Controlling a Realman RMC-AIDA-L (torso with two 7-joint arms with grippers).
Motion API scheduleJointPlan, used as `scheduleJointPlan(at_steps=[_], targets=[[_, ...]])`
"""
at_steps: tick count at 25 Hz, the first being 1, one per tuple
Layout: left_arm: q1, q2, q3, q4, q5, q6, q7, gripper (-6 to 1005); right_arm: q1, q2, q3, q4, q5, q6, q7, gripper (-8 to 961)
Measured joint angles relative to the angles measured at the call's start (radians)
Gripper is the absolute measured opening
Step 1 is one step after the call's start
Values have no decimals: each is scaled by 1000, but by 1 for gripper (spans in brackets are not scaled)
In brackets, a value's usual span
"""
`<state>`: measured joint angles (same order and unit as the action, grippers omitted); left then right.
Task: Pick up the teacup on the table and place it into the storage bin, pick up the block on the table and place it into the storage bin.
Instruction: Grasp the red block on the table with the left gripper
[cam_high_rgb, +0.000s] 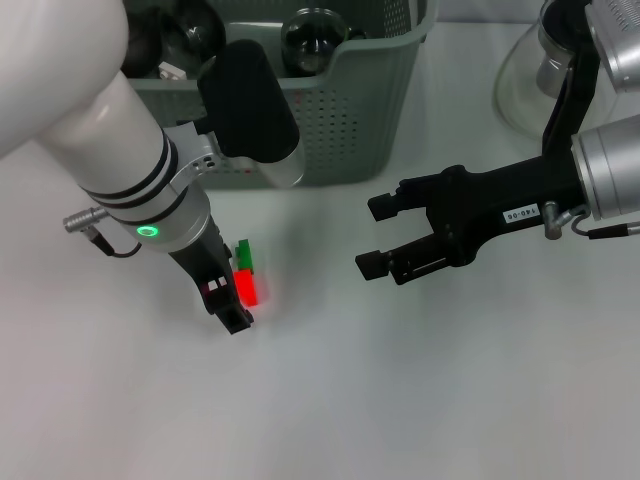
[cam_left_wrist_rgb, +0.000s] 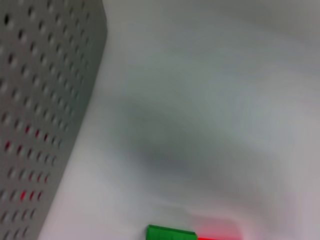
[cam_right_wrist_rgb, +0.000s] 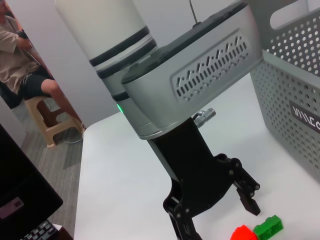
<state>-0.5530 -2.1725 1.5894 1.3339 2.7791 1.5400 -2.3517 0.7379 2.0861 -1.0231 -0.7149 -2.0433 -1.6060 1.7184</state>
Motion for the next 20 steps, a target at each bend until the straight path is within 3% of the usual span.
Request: scheduleJointPlan(at_steps=[2,4,10,20], targets=[[-3,0,1,-9,0,0,-3,949,0,0,0,0,0,0,0,941],[-10,0,2,-23,1,-1,-9,818,0,0,0,0,0,0,0,941],[-19,0,11,-35,11,-10,-27,654,0,0,0,0,-1,0,0,940],[-23,-1,41,-39,11,-34,-43,657,-2,0,0,0,-4,0,-2,940]])
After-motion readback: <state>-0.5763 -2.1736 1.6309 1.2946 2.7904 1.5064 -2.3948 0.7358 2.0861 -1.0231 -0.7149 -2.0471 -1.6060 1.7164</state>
